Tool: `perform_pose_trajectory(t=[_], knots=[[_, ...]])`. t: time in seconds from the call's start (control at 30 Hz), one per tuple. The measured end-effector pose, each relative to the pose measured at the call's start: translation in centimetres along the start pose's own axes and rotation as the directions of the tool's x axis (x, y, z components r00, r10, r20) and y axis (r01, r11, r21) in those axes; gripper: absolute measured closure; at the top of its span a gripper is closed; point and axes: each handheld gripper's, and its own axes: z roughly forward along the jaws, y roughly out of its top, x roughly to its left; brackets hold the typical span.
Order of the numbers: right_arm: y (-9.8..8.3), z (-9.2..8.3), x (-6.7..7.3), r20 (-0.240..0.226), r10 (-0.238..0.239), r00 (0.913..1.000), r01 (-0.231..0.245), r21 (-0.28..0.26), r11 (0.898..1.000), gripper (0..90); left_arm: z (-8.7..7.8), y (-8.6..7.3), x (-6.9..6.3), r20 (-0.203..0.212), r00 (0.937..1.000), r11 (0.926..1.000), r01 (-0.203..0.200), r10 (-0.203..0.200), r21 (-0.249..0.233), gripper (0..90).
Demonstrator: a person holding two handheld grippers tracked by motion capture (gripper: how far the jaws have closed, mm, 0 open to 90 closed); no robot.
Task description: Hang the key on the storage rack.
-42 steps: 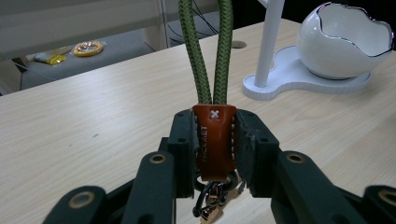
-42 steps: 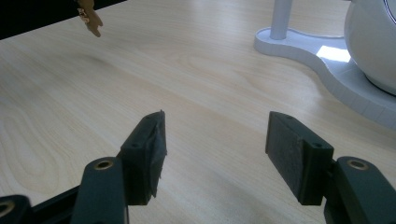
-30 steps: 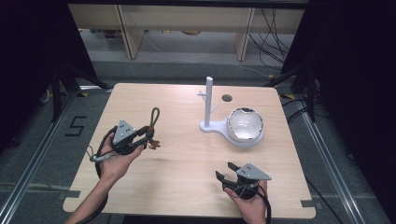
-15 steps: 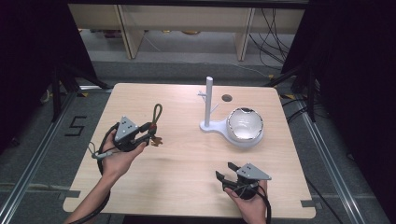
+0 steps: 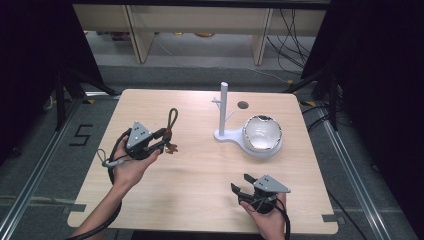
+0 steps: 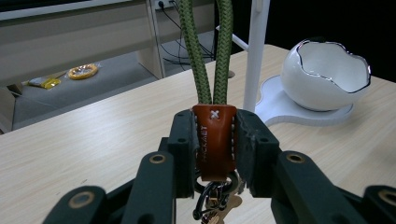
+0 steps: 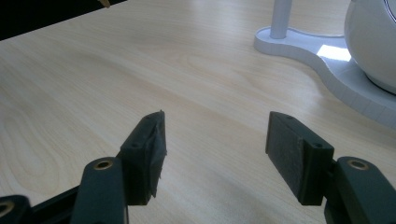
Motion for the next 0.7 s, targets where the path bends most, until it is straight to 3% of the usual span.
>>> perform_pose_trajectory(t=[0.7], knots=[[0.0, 0.0, -0.1, -0.001, -0.011, 0.9999, 0.011, -0.002, 1.0, 39.1, 1.4, 1.5, -1.2, 0.031, 0.9995, 0.9998, -0.008, 0.009, -0.018, 68.3]])
